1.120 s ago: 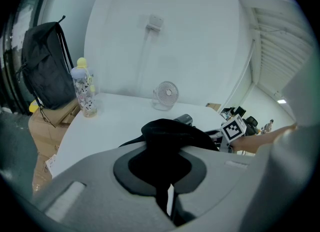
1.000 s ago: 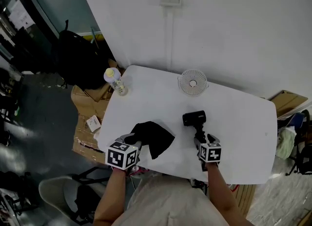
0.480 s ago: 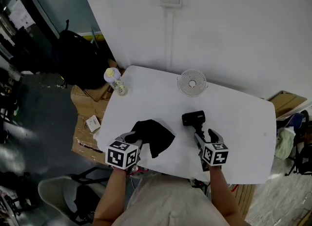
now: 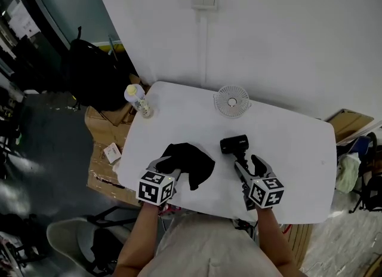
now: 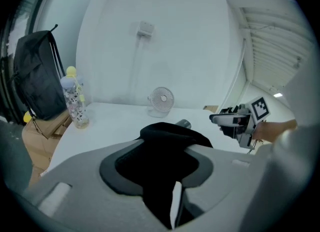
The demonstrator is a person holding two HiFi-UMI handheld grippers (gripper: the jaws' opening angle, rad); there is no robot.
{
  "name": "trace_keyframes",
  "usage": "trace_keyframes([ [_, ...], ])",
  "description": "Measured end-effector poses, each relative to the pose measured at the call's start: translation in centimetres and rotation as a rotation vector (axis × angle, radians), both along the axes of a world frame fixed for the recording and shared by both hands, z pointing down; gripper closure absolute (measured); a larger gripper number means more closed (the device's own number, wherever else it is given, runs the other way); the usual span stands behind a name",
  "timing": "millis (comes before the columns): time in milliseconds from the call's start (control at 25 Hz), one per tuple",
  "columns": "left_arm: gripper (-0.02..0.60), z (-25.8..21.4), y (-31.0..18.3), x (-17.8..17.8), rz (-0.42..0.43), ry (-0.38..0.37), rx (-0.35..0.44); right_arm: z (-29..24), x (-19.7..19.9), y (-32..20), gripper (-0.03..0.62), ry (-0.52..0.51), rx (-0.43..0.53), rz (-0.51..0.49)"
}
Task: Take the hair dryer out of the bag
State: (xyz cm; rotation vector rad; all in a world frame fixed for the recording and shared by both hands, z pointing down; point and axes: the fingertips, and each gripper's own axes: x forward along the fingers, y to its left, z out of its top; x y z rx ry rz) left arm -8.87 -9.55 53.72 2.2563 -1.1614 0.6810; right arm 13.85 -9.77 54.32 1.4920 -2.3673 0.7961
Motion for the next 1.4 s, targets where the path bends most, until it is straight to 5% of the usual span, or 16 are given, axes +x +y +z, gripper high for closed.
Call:
trace_keyframes([
  [80, 0.393, 0.8, 0.3, 0.3, 0.018, -0.014, -0.011, -0.9, -0.2, 0.1, 0.292, -0.017, 0.024, -0.007],
  [440, 0.290, 1.5, 1.2, 0.7, 0.070, -0.092, -0.045, -2.6, 0.0, 0.0, 0.292, -0.043, 0.047, -0.016],
  [680, 0.290, -0.2, 0.5, 1.4, 0.071, -0.079, -0.013, -5.5, -7.5, 3.1, 0.293, -0.195, 0.088, -0.386],
  [800, 0.290, -0.8, 0.7, 2.1, 0.091, -0.070, -0.004, -6.0, -11.7, 5.0, 0.292, -0.164, 0.104, -0.565],
  [1000, 0.290, -2.2, 1.3, 3.7, 0.149, -0.038, 0.011, -5.3, -15.4, 6.1, 0.293, -0.109, 0.101, -0.710],
  [1080, 0.290, -2.7, 1.5, 4.2, 0.165, -0.019, 0.015, -5.4, -15.9, 6.1, 0.340, -0.081, 0.118, -0.742],
  [1200, 0.290, -3.2, 1.8, 4.4, 0.187, -0.006, 0.018, -5.7, -16.0, 6.0, 0.498, -0.048, 0.147, -0.767],
  [1400, 0.290, -4.2, 2.6, 3.8, 0.230, -0.011, 0.028, -6.3, -15.7, 4.7, 0.532, -0.013, 0.165, -0.739],
])
